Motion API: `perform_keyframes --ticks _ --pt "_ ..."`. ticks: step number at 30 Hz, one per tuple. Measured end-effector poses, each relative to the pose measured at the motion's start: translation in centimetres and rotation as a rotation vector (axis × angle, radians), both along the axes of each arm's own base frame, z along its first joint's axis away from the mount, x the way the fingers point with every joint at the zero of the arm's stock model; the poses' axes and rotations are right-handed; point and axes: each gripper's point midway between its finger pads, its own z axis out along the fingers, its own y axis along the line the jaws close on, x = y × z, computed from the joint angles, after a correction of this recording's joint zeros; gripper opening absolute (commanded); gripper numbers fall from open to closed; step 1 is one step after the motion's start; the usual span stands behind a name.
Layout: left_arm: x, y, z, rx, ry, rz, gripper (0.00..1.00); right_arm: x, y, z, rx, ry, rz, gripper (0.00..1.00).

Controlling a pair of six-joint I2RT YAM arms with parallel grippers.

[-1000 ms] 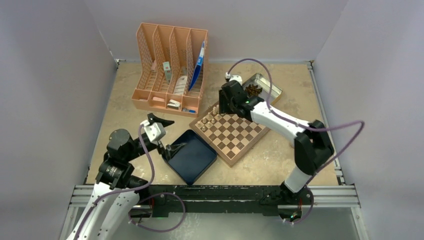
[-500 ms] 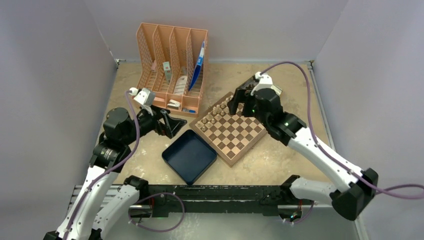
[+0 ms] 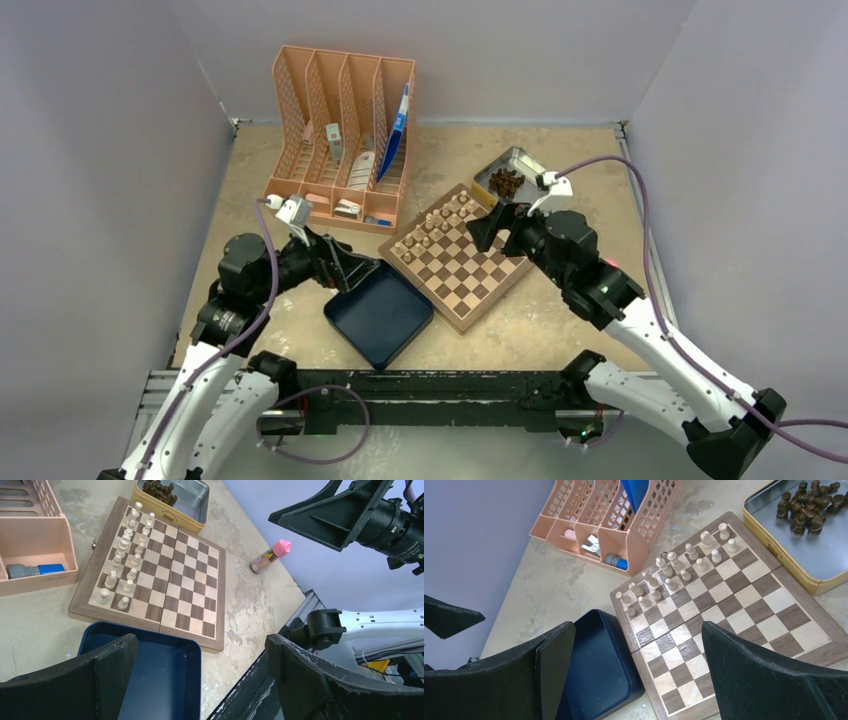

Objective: Set up the chess pieces on the board
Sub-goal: Reset both arms

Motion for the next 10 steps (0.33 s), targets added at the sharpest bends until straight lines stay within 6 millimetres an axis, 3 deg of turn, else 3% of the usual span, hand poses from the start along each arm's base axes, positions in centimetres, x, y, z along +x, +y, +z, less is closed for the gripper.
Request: perform_keyframes --ticks 10 --pt "0.5 -0.1 -0.4 0.005 0.017 0.009 1.0 -0.6 -0.4 1.4 0.04 -0.03 -0.005 0.99"
